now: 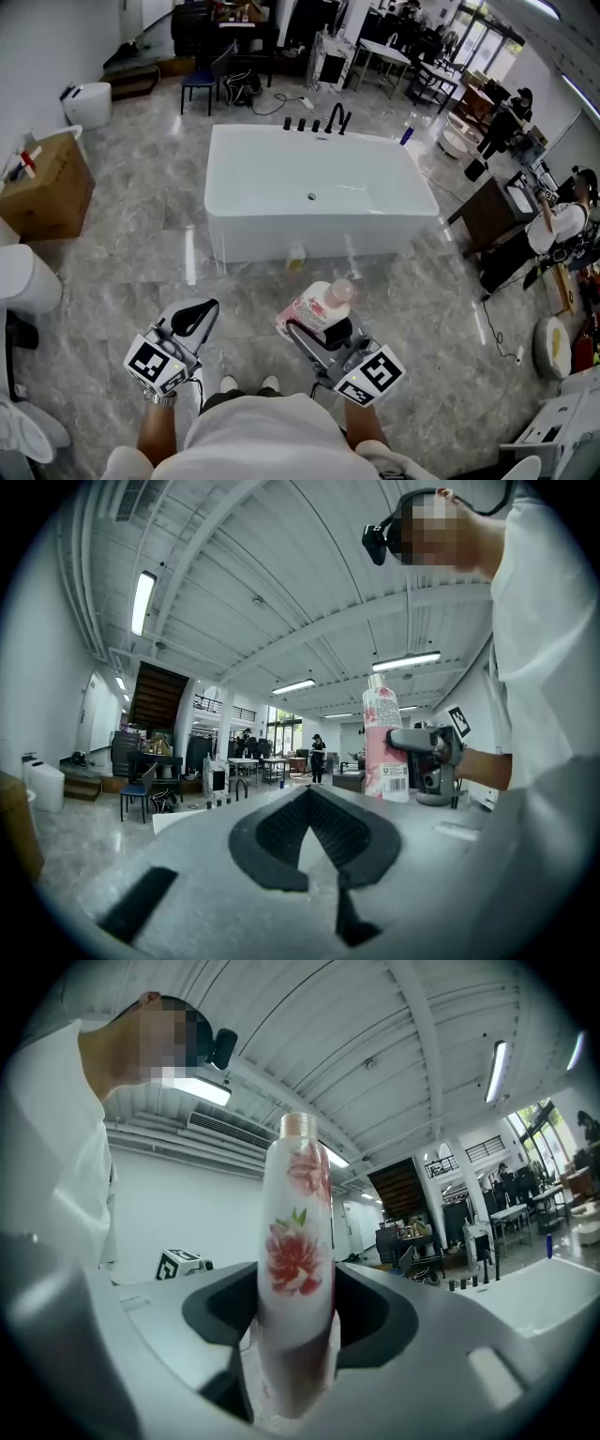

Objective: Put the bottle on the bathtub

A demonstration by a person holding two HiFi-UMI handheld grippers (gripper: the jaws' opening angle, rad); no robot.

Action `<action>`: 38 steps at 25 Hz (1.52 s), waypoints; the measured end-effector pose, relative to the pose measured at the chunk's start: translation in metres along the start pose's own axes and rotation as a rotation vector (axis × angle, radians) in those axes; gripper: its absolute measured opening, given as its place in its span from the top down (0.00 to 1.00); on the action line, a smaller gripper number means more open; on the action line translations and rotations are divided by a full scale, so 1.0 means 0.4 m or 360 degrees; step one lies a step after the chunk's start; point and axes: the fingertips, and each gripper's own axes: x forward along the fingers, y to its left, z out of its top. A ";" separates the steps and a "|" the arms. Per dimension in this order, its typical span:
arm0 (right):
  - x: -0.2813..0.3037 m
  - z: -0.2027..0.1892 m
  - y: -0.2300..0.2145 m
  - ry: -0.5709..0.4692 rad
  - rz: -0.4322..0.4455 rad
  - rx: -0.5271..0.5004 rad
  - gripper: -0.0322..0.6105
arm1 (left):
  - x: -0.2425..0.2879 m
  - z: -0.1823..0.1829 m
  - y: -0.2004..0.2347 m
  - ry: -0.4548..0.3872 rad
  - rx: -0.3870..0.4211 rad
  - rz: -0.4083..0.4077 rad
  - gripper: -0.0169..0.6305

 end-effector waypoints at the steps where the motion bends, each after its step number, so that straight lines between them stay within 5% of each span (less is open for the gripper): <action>1: -0.004 0.002 0.001 -0.0004 -0.0001 -0.0010 0.57 | -0.001 0.000 -0.002 0.0000 0.0002 0.0000 0.97; 12: -0.027 0.008 -0.065 -0.0036 0.0002 0.0044 0.57 | 0.047 -0.010 -0.001 0.0021 -0.0011 0.0035 0.97; 27: -0.019 -0.004 -0.311 -0.0043 0.0042 0.0078 0.57 | 0.288 -0.037 0.061 0.0035 -0.0018 0.0075 0.97; 38: 0.246 -0.056 -0.597 -0.0008 -0.0019 0.0135 0.57 | 0.509 -0.108 0.401 0.0036 -0.0095 0.0042 0.97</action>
